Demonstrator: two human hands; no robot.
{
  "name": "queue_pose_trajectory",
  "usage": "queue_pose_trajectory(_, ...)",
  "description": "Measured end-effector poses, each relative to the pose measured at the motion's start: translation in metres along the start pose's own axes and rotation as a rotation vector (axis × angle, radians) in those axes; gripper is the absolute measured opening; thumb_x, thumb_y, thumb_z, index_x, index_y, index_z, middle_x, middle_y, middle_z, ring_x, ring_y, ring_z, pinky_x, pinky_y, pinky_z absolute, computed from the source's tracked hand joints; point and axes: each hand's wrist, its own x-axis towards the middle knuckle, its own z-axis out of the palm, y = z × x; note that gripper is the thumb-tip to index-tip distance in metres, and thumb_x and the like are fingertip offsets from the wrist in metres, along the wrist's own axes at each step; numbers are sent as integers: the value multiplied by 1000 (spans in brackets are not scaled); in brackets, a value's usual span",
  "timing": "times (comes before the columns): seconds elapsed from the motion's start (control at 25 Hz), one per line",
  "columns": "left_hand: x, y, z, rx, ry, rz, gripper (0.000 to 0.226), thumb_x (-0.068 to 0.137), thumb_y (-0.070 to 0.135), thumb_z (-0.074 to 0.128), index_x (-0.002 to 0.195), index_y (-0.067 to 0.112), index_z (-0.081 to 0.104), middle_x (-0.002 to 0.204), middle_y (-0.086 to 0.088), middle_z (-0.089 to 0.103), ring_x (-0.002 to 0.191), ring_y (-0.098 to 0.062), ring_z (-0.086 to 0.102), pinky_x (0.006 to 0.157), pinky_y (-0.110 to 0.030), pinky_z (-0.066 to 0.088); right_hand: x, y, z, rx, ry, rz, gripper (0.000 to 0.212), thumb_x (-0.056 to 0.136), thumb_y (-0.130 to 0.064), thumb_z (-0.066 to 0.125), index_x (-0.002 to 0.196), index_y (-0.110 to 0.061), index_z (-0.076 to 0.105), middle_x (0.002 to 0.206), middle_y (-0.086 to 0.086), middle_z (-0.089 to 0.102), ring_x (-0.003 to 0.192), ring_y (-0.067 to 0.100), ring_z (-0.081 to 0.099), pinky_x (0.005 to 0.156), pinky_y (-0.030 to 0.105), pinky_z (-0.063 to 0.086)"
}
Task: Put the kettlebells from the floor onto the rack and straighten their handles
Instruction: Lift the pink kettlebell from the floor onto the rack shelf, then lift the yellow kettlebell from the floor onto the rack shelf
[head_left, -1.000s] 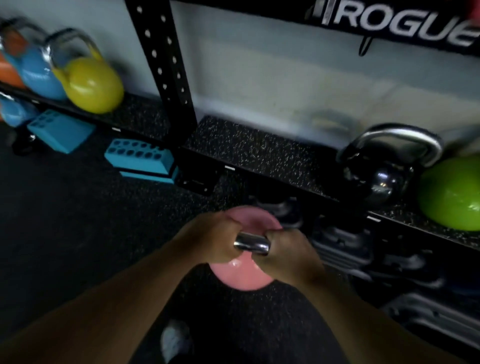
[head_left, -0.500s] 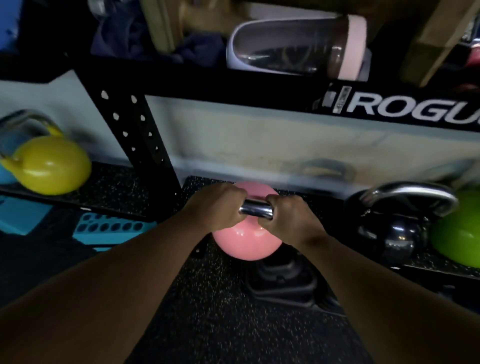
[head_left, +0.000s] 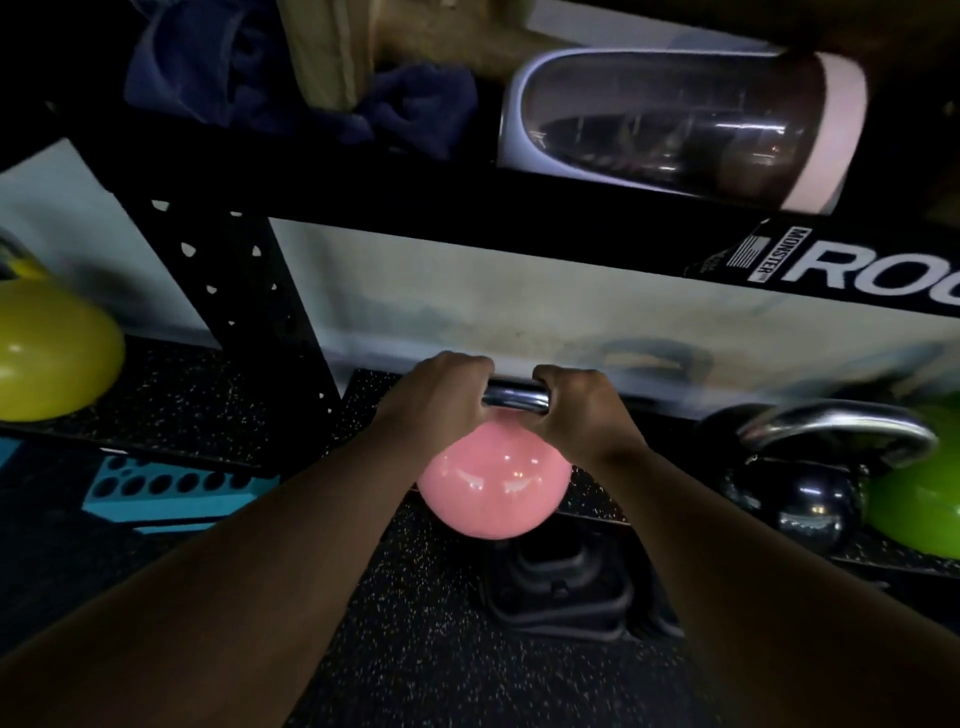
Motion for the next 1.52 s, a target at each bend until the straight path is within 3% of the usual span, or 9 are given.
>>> queue_pose_trajectory(0.12, 18, -1, -1, -24, -8, -35, 15, 79, 19, 71, 90, 11, 64, 79, -9, 63, 76, -32, 63, 61, -32, 41, 17, 4, 0, 13, -27, 62, 9, 79, -9, 70, 87, -8, 67, 74, 9, 67, 68, 27, 61, 57, 31, 46)
queue_pose_trajectory(0.32, 33, -8, 0, -56, -24, -24, 18, 79, 21, 71, 92, 9, 65, 82, -11, 66, 70, -26, 54, 62, -31, 38, 28, 9, 0, 42, -33, 72, 20, 77, -28, 70, 85, -10, 66, 69, 2, 60, 63, 23, 58, 57, 26, 39)
queue_pose_trajectory(0.56, 30, -9, 0, -86, -9, -11, 21, 77, 19, 72, 80, 19, 51, 73, 0, 54, 66, -23, 51, 57, -28, 32, 27, 8, -2, 54, -74, 74, 20, 79, -29, 73, 86, -14, 63, 70, 0, 60, 63, 20, 58, 52, 26, 41)
queue_pose_trajectory(0.72, 26, -11, -6, -110, -27, -17, 40, 70, 13, 74, 97, 24, 47, 86, 3, 53, 69, -12, 50, 50, -22, 28, 28, 6, -11, 48, -186, 71, 41, 74, -19, 68, 110, -23, 50, 96, 9, 64, 82, 27, 60, 70, 42, 56)
queue_pose_trajectory(0.84, 16, -14, -15, -118, -68, -42, 64, 65, 15, 74, 120, 30, 44, 103, 2, 52, 91, -18, 53, 63, -29, 40, 28, 2, -21, -114, -197, 27, 74, 66, -29, 70, 131, -37, 36, 114, 4, 55, 108, 27, 48, 87, 38, 41)
queue_pose_trajectory(0.96, -2, -16, -25, -74, -99, -91, 86, 62, 19, 77, 136, 33, 35, 124, -2, 52, 112, -23, 50, 89, -43, 46, 27, -14, -30, -187, -146, -105, 81, 66, -49, 63, 140, -35, 34, 132, 6, 50, 124, 30, 40, 96, 42, 34)
queue_pose_trajectory(1.04, -20, -22, -36, -60, -102, -129, 88, 64, 22, 79, 139, 31, 34, 130, -3, 51, 119, -24, 48, 96, -47, 45, 29, -33, -32, -205, -136, -202, 77, 69, -57, 55, 140, -32, 39, 136, 5, 48, 131, 29, 36, 104, 46, 30)
queue_pose_trajectory(1.2, -74, -58, -59, 32, -85, -224, 74, 70, 28, 73, 136, 31, 40, 132, 0, 51, 121, -25, 48, 100, -46, 40, 37, -90, -16, -194, -114, -382, 63, 72, -42, 60, 133, -25, 51, 125, 6, 53, 128, 29, 40, 108, 42, 30)
queue_pose_trajectory(1.52, -320, -185, -70, 39, -115, -589, 69, 72, 33, 67, 136, 38, 41, 137, 2, 51, 126, -24, 48, 100, -44, 40, -27, -263, 122, -178, -396, -716, 51, 78, -46, 58, 126, -30, 49, 114, 0, 59, 108, 27, 50, 87, 41, 44)
